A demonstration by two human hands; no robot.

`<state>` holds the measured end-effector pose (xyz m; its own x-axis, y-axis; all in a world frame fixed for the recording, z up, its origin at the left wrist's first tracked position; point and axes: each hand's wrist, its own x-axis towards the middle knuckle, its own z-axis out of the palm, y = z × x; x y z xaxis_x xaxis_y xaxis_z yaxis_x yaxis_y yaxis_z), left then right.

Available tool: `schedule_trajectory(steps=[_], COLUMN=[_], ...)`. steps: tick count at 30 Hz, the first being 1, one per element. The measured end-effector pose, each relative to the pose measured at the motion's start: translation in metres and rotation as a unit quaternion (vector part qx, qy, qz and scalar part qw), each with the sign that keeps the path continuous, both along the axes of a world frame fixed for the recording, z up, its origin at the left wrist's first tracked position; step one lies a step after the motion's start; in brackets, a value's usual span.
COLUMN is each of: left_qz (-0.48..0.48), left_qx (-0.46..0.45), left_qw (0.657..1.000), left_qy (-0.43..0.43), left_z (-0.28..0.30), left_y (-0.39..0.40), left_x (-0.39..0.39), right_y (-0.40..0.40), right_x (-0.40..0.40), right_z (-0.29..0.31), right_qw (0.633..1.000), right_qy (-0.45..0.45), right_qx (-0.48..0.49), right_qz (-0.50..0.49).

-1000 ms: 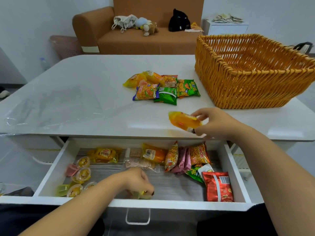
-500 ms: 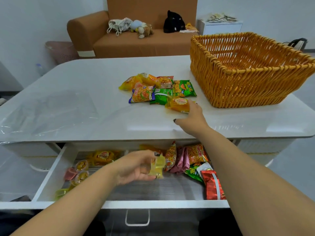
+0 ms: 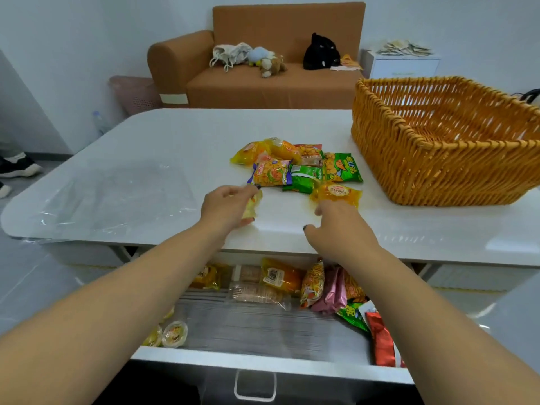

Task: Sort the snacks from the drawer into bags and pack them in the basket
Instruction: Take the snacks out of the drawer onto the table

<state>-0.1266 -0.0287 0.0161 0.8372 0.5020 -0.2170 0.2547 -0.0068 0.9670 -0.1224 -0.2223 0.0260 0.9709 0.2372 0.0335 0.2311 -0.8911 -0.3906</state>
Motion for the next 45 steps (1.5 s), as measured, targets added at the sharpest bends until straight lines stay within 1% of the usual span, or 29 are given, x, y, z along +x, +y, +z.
schedule_trajectory(steps=[1,2,3,4,6,9,11,14,16,18,19,20,22,26,27,29,32,34,35,37,38,39,41,43,44,45], left_qz=[0.004,-0.011,-0.032,-0.051,-0.062,-0.05,-0.05,-0.053,-0.081,-0.128,-0.145,-0.154,-0.154,-0.103,-0.094,-0.102,-0.156,-0.195,-0.216,-0.254,-0.265,-0.271,-0.282,-0.305,-0.315,-0.322], left_qx=[0.086,0.173,0.249,0.303,0.378,0.454,0.491,0.516,0.529,0.558,0.563,0.562,0.546,0.478,0.466,0.469,0.508,0.525,0.541,0.595,0.61,0.618,0.629,0.642,0.64,0.625], left_qw=[0.996,0.985,0.968,0.951,0.924,0.89,0.87,0.855,0.843,0.813,0.804,0.803,0.816,0.872,0.88,0.877,0.847,0.828,0.812,0.76,0.743,0.735,0.718,0.693,0.688,0.699], left_qy=[0.006,0.013,0.02,0.023,0.018,0.015,0.023,0.021,0.056,0.108,0.124,0.128,0.107,0.019,0.0,-0.019,-0.002,0.015,0.027,0.057,0.065,0.072,0.09,0.122,0.131,0.127], left_z=[-0.003,-0.007,-0.011,-0.017,-0.032,-0.051,-0.054,-0.057,-0.061,-0.065,-0.066,-0.066,-0.067,-0.062,-0.061,-0.06,-0.065,-0.066,-0.066,-0.065,-0.066,-0.065,-0.064,-0.061,-0.06,-0.058], left_y=[0.005,0.008,0.01,0.011,0.012,0.015,0.018,0.024,0.031,0.039,0.042,0.043,0.044,0.043,0.042,0.039,0.034,0.032,0.03,0.024,0.021,0.016,0.008,-0.003,-0.008,-0.013], left_x=[0.01,0.02,0.026,0.031,0.045,0.065,0.082,0.106,0.124,0.138,0.144,0.147,0.149,0.143,0.139,0.129,0.103,0.083,0.071,0.046,0.031,0.014,-0.023,-0.054,-0.066,-0.074], right_y=[-0.001,-0.003,-0.005,-0.006,-0.009,-0.007,-0.005,0.002,0.006,0.009,0.011,0.012,0.015,0.02,0.02,0.02,0.016,0.012,0.009,0.002,-0.002,-0.007,-0.017,-0.028,-0.034,-0.039], right_x=[0.005,0.012,0.015,0.019,0.029,0.049,0.063,0.077,0.084,0.091,0.095,0.099,0.108,0.125,0.127,0.123,0.107,0.093,0.085,0.066,0.056,0.044,0.019,-0.006,-0.019,-0.032], right_z=[-0.007,-0.015,-0.023,-0.033,-0.052,-0.062,-0.064,-0.068,-0.071,-0.072,-0.073,-0.074,-0.075,-0.071,-0.07,-0.069,-0.069,-0.068,-0.067,-0.064,-0.061,-0.056,-0.04,-0.027,-0.023,-0.021], right_qw=[1.0,1.0,1.0,0.999,0.989,0.984,0.984,0.987,0.986,0.985,0.985,0.985,0.985,0.987,0.987,0.988,0.987,0.986,0.985,0.98,0.976,0.974,0.974,0.971,0.968,0.967], right_qy=[0.009,0.008,-0.001,-0.026,-0.086,-0.124,-0.127,-0.138,-0.153,-0.162,-0.163,-0.162,-0.15,-0.106,-0.103,-0.103,-0.129,-0.124,-0.115,-0.096,-0.08,-0.059,0.007,0.071,0.091,0.104], right_qx=[-0.006,-0.007,-0.017,-0.039,-0.092,-0.092,-0.081,-0.049,-0.04,-0.041,-0.046,-0.052,-0.064,-0.073,-0.077,-0.067,-0.023,-0.029,-0.044,-0.105,-0.134,-0.151,-0.16,-0.168,-0.17,-0.166], right_qz=[-0.006,-0.004,0.007,0.028,0.073,0.087,0.09,0.068,0.053,0.041,0.039,0.042,0.056,0.093,0.096,0.095,0.091,0.105,0.117,0.142,0.153,0.161,0.159,0.155,0.159,0.163])
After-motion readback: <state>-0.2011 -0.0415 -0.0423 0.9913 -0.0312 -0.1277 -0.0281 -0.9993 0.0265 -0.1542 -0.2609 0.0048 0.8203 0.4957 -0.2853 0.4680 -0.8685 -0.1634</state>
